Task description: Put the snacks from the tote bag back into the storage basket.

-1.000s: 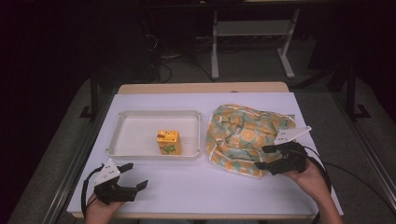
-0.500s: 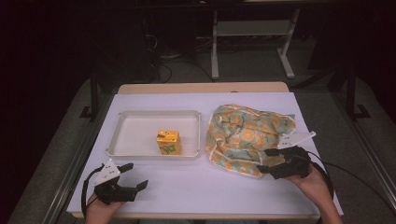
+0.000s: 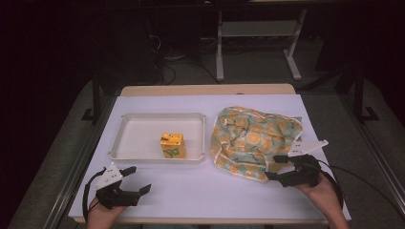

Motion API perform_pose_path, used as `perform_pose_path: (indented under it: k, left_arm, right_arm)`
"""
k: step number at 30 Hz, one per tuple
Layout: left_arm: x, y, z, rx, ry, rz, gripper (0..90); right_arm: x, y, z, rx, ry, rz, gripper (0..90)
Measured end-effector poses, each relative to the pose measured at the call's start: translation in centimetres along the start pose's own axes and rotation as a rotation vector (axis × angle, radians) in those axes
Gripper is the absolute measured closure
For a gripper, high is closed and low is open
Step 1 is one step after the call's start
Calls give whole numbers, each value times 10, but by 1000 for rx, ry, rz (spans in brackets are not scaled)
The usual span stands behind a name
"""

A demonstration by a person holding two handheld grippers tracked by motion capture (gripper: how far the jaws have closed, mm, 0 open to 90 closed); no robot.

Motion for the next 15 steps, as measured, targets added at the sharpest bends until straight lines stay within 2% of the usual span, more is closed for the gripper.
perform_pose_path:
  k: [7,9,15]
  left_arm:
    - [0,0,0,6,2,-2,132]
    - [0,0,-1,6,-7,4,132]
    - [0,0,-2,7,-9,1,132]
  right_arm:
    - [7,-6,-2,8,26,42,287]
    - [7,-6,-2,14,36,38,285]
    - [4,-6,-6,39,13,49,283]
Point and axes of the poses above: each handheld gripper's, and its own axes: y roughly forward along the jaws, x roughly out of its underside, z roughly to its right, the point moved 6 cm from there along y, roughly forward along the jaws, and after that the axes turned 1 degree about -x, right-handed, at the moved point
